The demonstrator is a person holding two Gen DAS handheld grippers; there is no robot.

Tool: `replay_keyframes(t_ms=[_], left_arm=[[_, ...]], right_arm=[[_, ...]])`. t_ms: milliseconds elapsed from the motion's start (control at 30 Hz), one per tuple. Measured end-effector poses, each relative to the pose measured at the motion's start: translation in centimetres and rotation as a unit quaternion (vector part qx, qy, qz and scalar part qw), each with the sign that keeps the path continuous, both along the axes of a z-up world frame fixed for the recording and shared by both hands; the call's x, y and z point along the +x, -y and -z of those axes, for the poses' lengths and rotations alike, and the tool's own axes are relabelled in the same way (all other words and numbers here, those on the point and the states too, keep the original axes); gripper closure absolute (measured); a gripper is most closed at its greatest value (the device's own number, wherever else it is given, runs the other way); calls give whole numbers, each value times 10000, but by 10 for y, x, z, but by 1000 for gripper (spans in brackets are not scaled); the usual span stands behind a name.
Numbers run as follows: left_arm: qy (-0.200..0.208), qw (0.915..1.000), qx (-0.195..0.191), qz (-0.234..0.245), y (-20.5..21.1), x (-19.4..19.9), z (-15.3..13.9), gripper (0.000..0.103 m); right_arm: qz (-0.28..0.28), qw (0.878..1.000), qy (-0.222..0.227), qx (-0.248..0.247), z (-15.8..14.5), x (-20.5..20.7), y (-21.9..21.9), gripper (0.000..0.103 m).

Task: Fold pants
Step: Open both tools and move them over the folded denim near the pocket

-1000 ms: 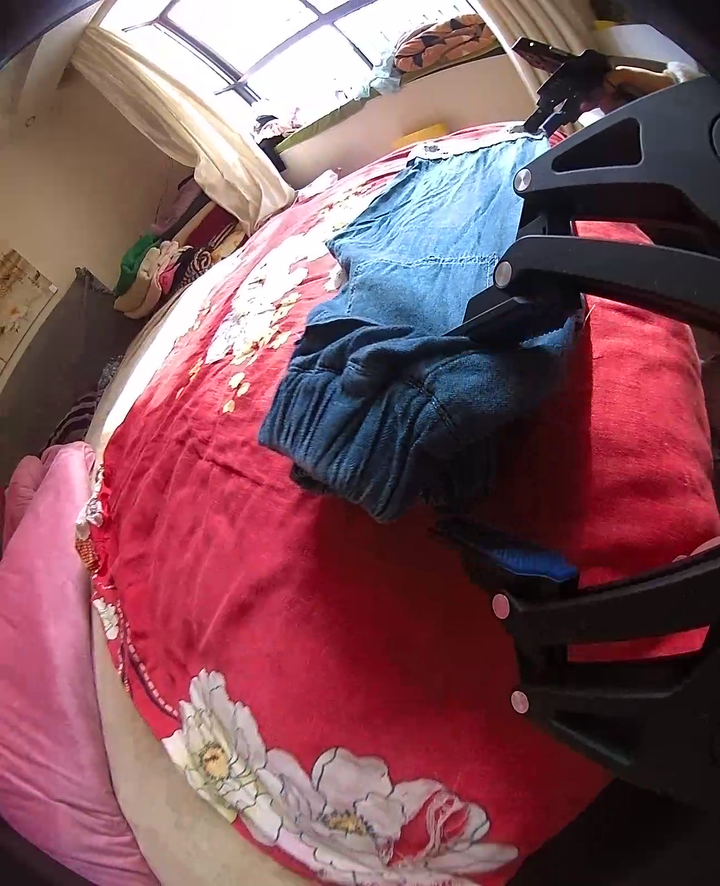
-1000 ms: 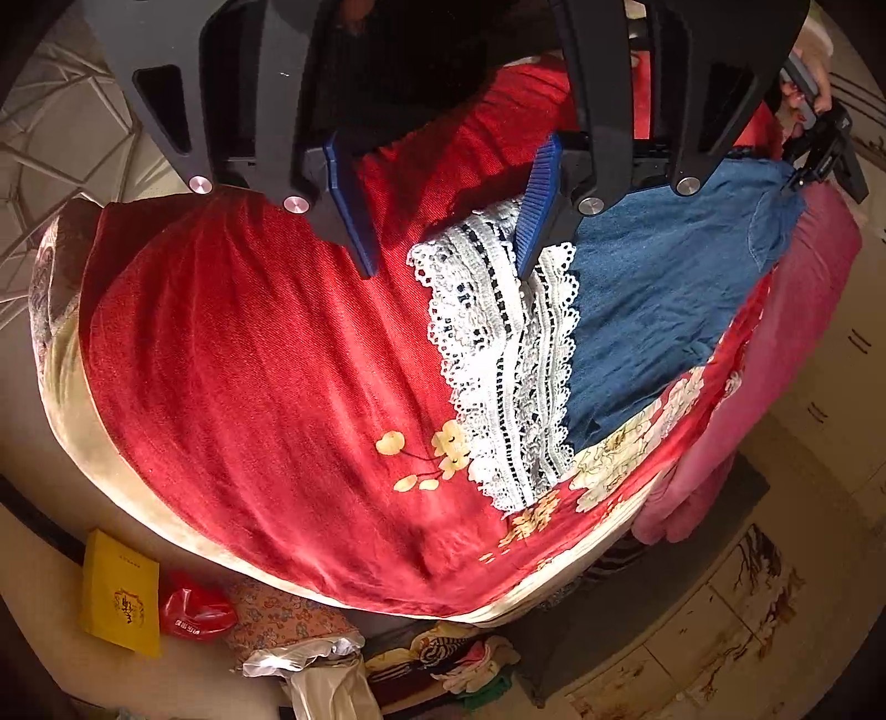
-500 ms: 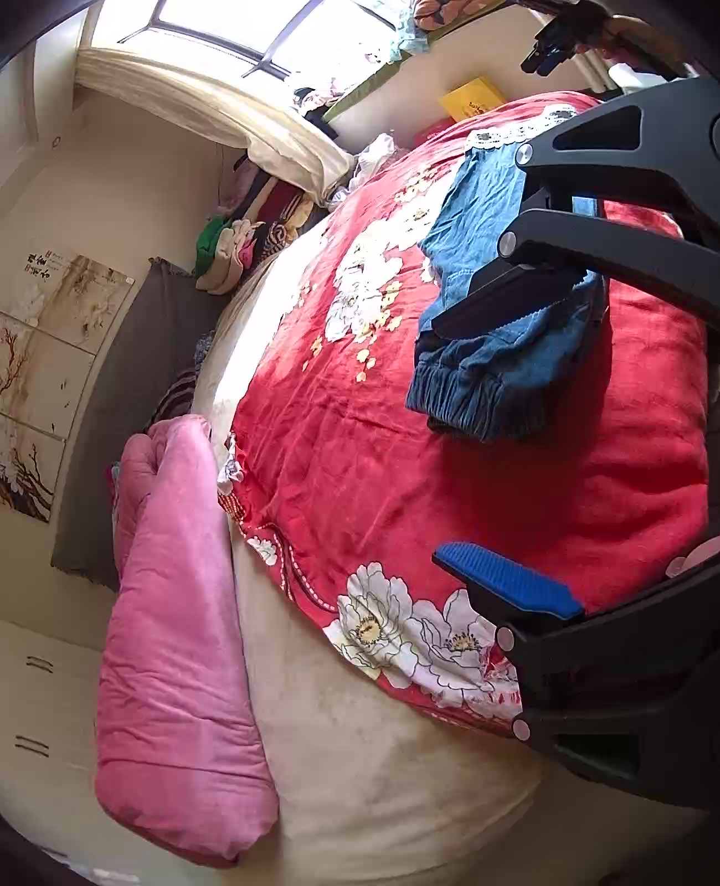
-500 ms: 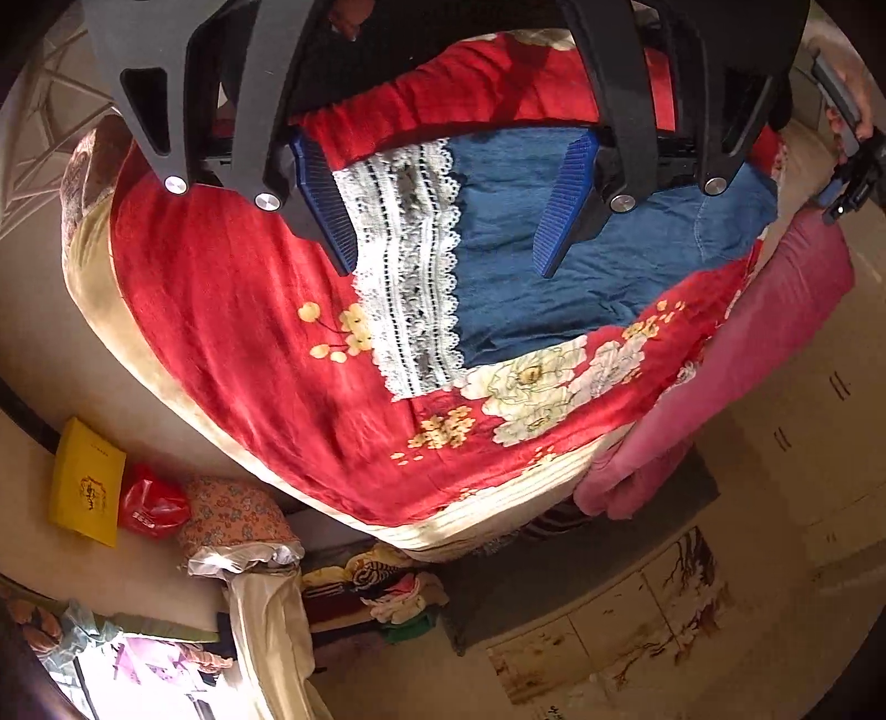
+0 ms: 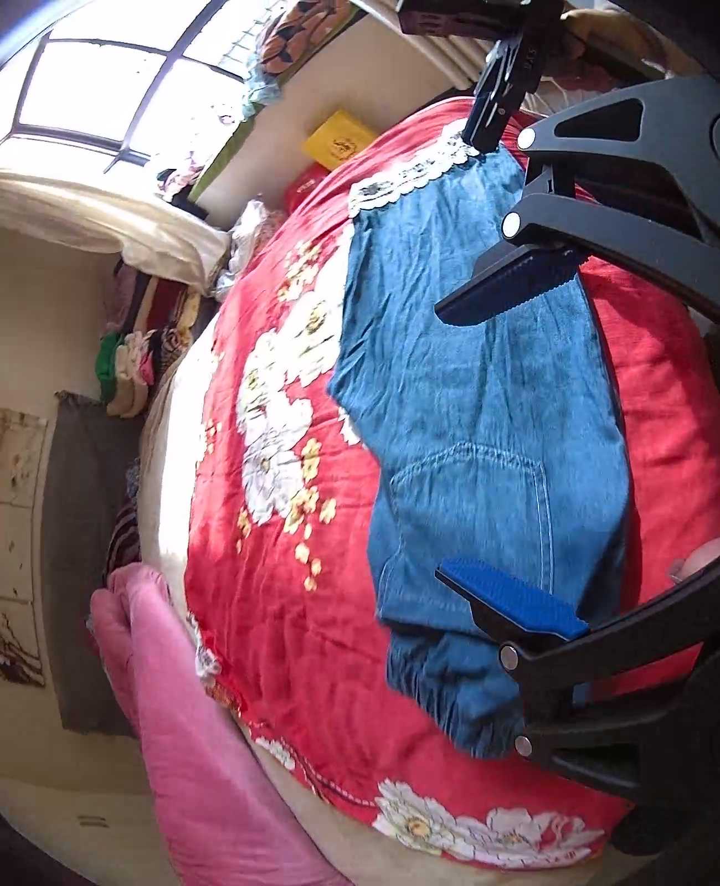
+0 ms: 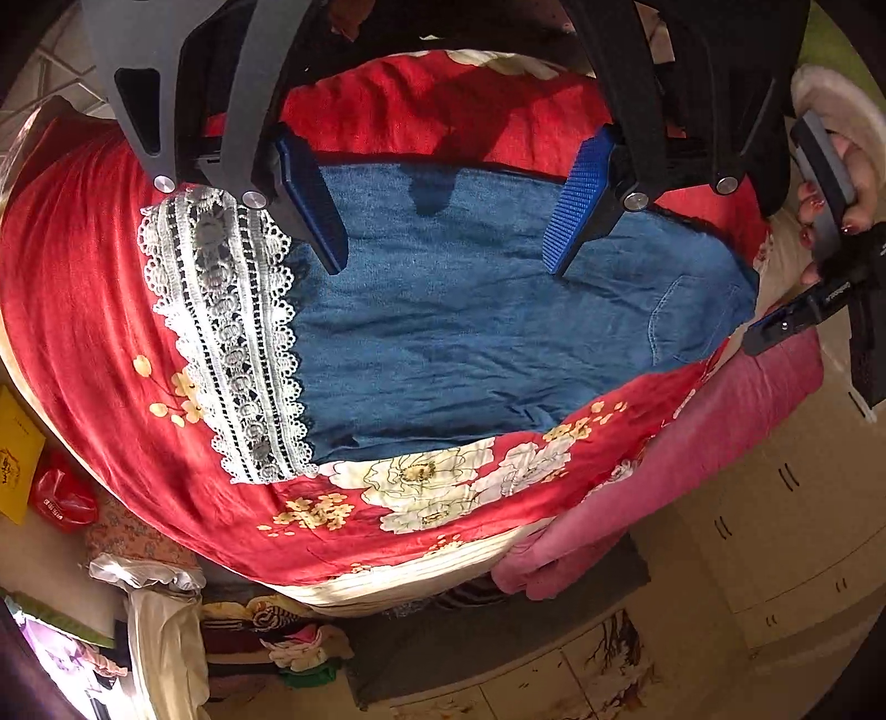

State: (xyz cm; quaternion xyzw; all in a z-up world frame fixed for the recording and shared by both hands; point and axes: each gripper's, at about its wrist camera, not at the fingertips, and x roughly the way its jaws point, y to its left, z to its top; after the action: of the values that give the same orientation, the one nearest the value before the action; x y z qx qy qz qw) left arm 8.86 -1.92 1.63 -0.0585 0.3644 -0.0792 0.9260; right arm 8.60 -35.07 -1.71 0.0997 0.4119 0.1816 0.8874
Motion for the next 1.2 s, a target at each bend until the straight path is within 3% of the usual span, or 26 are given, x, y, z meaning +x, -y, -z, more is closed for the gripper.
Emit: replay_keyframes(t_ms=[267,400,500,633,833,1200], left_arm=[[-561,9968,531,219,34,33,51,20],[-862,9949,512,108,27,44,76,18],[-831,9949,566,117,30,44,82,14],[-797,9956,444,225,34,38,69,13],[-343,9976,331,508,53,30,24,11],[125,9908,498,1255,122,54,-25,10]], right_arm=[[364,9977,-532,-197,39,10,27,28],[291,9984,-453,-192,44,8,27,28],[239,9987,-399,-203,44,7,26,26],[262,9993,-199,191,28,-2,35,25],[676,9969,20,392,5,-13,66,24],[1240,9904,257,559,-11,-35,108,16]])
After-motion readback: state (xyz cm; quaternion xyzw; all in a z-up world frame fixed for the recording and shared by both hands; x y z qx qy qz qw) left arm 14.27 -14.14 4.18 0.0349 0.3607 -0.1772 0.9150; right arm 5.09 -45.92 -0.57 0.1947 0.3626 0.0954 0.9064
